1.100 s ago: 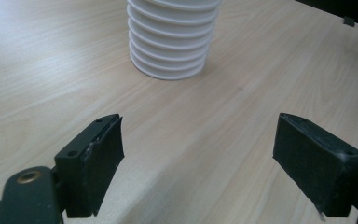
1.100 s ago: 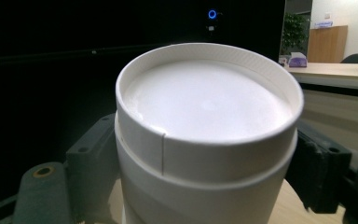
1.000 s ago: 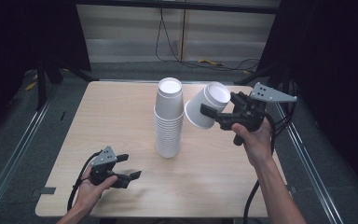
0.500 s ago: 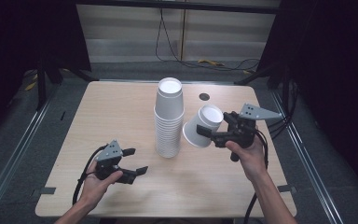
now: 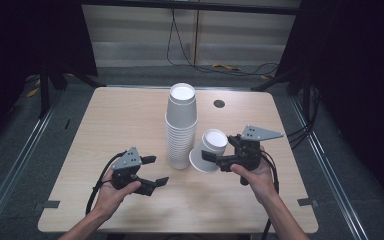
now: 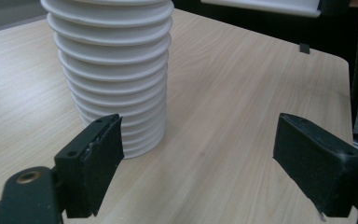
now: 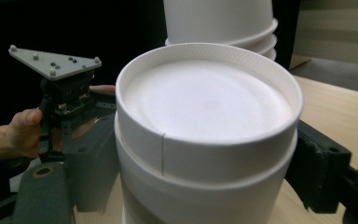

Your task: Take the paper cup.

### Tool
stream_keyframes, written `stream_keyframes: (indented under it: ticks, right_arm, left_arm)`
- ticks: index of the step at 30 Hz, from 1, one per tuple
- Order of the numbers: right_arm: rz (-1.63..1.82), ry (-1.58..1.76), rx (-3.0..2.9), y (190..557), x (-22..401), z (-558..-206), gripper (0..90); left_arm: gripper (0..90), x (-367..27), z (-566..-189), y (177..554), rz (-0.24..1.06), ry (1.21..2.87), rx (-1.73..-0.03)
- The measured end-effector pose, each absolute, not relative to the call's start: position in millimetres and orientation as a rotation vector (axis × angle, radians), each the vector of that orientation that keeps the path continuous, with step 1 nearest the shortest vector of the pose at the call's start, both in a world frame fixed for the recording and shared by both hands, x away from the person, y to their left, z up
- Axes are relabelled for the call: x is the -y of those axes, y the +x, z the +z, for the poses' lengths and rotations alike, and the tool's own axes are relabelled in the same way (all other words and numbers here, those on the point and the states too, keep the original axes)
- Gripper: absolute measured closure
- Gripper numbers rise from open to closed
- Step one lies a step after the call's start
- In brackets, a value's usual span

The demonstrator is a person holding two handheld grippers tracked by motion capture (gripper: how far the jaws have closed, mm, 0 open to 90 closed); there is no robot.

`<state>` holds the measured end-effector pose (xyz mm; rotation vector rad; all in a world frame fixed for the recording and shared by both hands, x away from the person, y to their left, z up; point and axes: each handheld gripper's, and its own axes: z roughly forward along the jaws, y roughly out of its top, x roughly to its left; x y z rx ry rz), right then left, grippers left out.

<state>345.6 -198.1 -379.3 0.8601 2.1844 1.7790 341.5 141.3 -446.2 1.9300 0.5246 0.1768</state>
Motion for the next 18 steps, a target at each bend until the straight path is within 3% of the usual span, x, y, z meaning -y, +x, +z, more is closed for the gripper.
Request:
stream_keyframes:
  ticks: [18]
  right_arm:
    - [1.8, 0.867, -2.292, 340.1, 178.6, -421.1, 20.7]
  left_arm:
    - [15.7, -134.8, -451.0, 334.3, 0.092, 1.869, -0.491]
